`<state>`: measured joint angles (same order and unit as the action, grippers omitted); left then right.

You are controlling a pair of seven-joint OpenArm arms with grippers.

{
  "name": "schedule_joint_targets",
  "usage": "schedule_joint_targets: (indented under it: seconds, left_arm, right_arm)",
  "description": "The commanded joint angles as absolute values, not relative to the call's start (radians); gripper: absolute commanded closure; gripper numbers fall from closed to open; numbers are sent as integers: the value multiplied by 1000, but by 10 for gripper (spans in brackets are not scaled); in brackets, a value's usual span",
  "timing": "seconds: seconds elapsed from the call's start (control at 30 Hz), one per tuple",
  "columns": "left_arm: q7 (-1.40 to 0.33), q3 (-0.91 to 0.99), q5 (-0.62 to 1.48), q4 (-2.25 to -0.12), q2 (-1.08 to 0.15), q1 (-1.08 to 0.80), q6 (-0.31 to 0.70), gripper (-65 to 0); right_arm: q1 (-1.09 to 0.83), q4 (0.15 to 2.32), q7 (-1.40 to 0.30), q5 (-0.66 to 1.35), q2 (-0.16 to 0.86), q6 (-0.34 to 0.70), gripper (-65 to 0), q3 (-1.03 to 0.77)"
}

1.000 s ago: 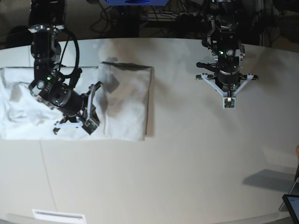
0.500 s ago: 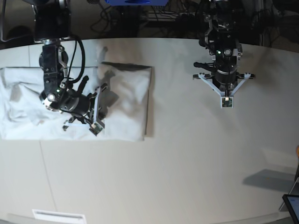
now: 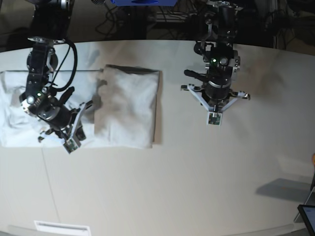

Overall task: Fold the T-shirt properly
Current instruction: 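Smooth the folded edge with the left gripper, then lift it away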

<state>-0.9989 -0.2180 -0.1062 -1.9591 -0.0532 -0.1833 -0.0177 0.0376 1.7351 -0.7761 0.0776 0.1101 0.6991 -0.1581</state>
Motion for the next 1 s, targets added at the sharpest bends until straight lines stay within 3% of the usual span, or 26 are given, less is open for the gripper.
schedule_joint_targets:
  seconds: [0.0, 0.2, 0.37, 0.53, 0.77, 0.97]
  left_arm:
    - [-975, -231, -113, -1979, -33, -150, -19, 0]
    - [-978, -263, -70, -1972, 59, -61, -18, 0]
    - [-984, -323, 136, -1963, 61, -12, -18, 0]
    - [-981, -360, 180, -1919, 56, 1, -18, 0]
    - [-978, -476, 180, -1902, 16, -4, -18, -143]
    - [-978, -476, 176, -1871, 16, -5, -18, -151]
  right_arm:
    - [51, 1774, -754, 87, 114, 698, -7, -182]
    - [24, 1810, -760, 87, 120, 698, -7, -306]
    - [-10, 1808, -756, 87, 122, 698, -9, -386]
    - [-33, 1810, -754, 87, 139, 698, -9, -429]
    - [-59, 1810, -754, 87, 150, 698, -9, -432]
    - [-67, 1808, -754, 87, 150, 698, -9, -432]
